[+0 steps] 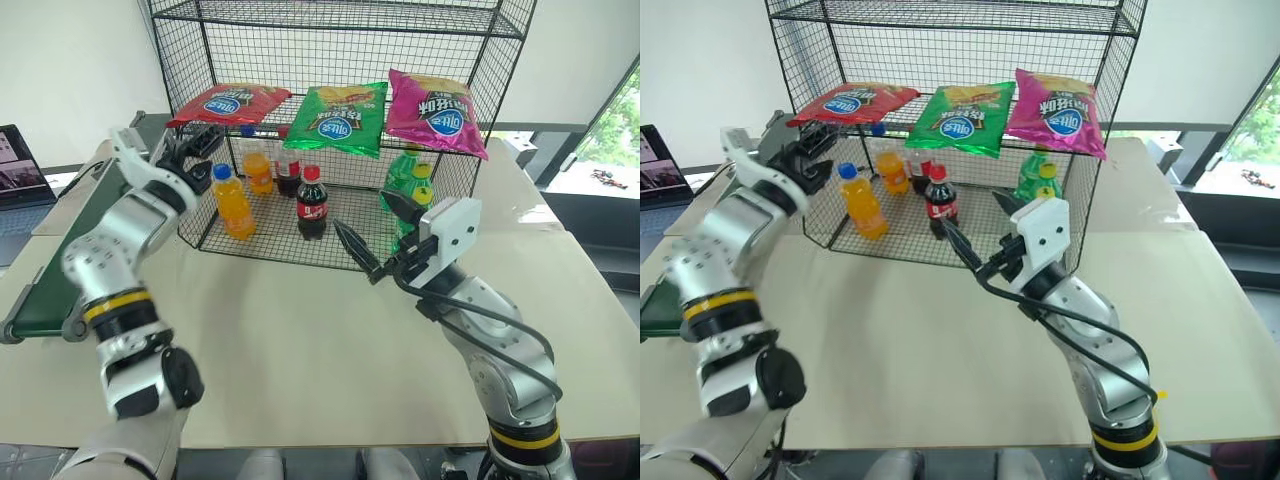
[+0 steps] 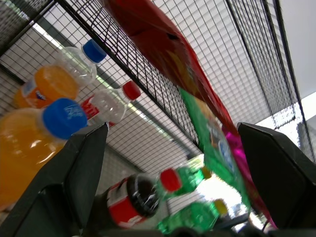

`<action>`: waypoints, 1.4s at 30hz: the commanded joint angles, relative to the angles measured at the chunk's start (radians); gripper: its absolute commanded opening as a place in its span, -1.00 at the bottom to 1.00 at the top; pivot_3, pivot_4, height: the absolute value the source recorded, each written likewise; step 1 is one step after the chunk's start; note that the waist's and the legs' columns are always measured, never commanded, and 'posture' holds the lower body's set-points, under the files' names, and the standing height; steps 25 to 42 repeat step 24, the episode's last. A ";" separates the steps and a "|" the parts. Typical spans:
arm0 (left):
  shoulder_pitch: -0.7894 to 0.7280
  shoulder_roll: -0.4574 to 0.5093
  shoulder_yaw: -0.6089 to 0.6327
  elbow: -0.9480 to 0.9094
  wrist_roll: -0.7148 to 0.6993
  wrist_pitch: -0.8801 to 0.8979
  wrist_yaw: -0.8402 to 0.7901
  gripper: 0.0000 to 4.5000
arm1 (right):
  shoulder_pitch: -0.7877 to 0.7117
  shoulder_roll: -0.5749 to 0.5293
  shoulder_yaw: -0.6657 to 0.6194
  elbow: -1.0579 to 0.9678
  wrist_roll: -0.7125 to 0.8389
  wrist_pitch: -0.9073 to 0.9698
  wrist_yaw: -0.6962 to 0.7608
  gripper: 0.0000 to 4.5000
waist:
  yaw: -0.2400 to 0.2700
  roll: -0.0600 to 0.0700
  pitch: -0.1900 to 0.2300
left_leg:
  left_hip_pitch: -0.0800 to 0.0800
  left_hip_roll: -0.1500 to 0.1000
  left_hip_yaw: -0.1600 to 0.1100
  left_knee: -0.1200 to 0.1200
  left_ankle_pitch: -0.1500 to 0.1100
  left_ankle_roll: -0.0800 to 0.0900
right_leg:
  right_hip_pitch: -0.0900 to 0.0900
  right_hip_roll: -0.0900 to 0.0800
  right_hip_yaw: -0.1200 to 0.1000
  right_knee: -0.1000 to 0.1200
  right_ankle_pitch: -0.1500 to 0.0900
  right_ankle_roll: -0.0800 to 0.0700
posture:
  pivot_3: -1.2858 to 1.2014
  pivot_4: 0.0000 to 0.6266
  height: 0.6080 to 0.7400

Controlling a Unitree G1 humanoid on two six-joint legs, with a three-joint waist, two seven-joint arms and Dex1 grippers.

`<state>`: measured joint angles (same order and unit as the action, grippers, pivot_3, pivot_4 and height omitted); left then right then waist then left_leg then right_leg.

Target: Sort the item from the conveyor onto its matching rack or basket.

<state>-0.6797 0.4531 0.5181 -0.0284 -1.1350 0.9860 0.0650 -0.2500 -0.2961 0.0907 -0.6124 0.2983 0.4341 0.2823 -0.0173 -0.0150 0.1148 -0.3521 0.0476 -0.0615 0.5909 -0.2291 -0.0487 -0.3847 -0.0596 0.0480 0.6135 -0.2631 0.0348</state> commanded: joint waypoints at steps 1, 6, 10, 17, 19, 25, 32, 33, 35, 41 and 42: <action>0.193 0.098 -0.160 -0.239 0.131 -0.010 -0.137 0.97 | 0.062 0.003 -0.048 0.016 -0.032 -0.041 -0.026 1.00 | 0.004 0.001 0.000 | 0.000 0.000 0.000 0.000 0.000 0.000 | 0.000 0.000 0.000 0.000 0.000 0.000 | 0.03 -0.52 0.97; 0.411 0.122 -0.404 -0.285 0.499 -0.289 -0.209 0.97 | 0.165 0.012 -0.056 0.113 -0.109 -0.089 -0.061 1.00 | 0.017 0.000 0.000 | -0.001 -0.001 0.000 0.000 0.001 -0.001 | 0.000 0.000 0.001 -0.002 0.000 0.000 | 0.03 -0.52 0.97; 0.450 0.040 -0.536 -0.144 0.760 -0.557 -0.195 0.97 | 0.224 0.046 -0.069 0.210 -0.162 -0.163 -0.109 1.00 | 0.020 0.000 0.000 | -0.002 -0.001 0.001 0.000 0.001 -0.001 | 0.000 0.001 0.004 -0.002 -0.002 0.001 | 0.03 -0.52 0.97; 0.460 -0.055 -0.588 0.016 0.957 -0.776 -0.199 0.97 | 0.254 0.090 -0.085 0.282 -0.197 -0.233 -0.139 1.00 | 0.006 0.000 0.000 | -0.001 -0.002 0.005 0.000 -0.002 0.003 | -0.001 0.001 0.010 -0.003 -0.001 0.001 | 0.03 -0.52 0.97; 0.457 -0.070 -0.579 0.031 0.931 -0.775 -0.261 0.97 | 0.256 0.095 -0.089 0.278 -0.202 -0.240 -0.142 1.00 | 0.005 0.000 0.000 | -0.001 -0.002 0.006 0.000 -0.002 0.004 | -0.001 0.001 0.011 -0.003 -0.001 0.001 | 0.03 -0.52 0.97; 0.446 -0.080 -0.543 0.037 0.889 -0.732 -0.354 0.97 | 0.270 0.099 -0.099 0.268 -0.206 -0.248 -0.143 1.00 | 0.005 0.000 0.000 | -0.001 -0.003 0.006 0.001 -0.002 0.004 | -0.001 0.001 0.012 -0.002 -0.002 0.003 | 0.03 -0.52 0.97; 0.446 -0.080 -0.543 0.037 0.889 -0.732 -0.354 0.97 | 0.270 0.099 -0.099 0.268 -0.206 -0.248 -0.143 1.00 | 0.005 0.000 0.000 | -0.001 -0.003 0.006 0.001 -0.002 0.004 | -0.001 0.001 0.012 -0.002 -0.002 0.003 | 0.03 -0.52 0.97; 0.446 -0.080 -0.543 0.037 0.889 -0.732 -0.354 0.97 | 0.270 0.099 -0.099 0.268 -0.206 -0.248 -0.143 1.00 | 0.005 0.000 0.000 | -0.001 -0.003 0.006 0.001 -0.002 0.004 | -0.001 0.001 0.012 -0.002 -0.002 0.003 | 0.03 -0.52 0.97; 0.446 -0.080 -0.543 0.037 0.889 -0.732 -0.354 0.97 | 0.270 0.099 -0.099 0.268 -0.206 -0.248 -0.143 1.00 | 0.005 0.000 0.000 | -0.001 -0.003 0.006 0.001 -0.002 0.004 | -0.001 0.001 0.012 -0.002 -0.002 0.003 | 0.03 -0.52 0.97; 0.446 -0.080 -0.543 0.037 0.889 -0.732 -0.354 0.97 | 0.270 0.099 -0.099 0.268 -0.206 -0.248 -0.143 1.00 | 0.005 0.000 0.000 | -0.001 -0.003 0.006 0.001 -0.002 0.004 | -0.001 0.001 0.012 -0.002 -0.002 0.003 | 0.03 -0.52 0.97; 0.446 -0.080 -0.543 0.037 0.889 -0.732 -0.354 0.97 | 0.270 0.099 -0.099 0.268 -0.206 -0.248 -0.143 1.00 | 0.005 0.000 0.000 | -0.001 -0.003 0.006 0.001 -0.002 0.004 | -0.001 0.001 0.012 -0.002 -0.002 0.003 | 0.03 -0.52 0.97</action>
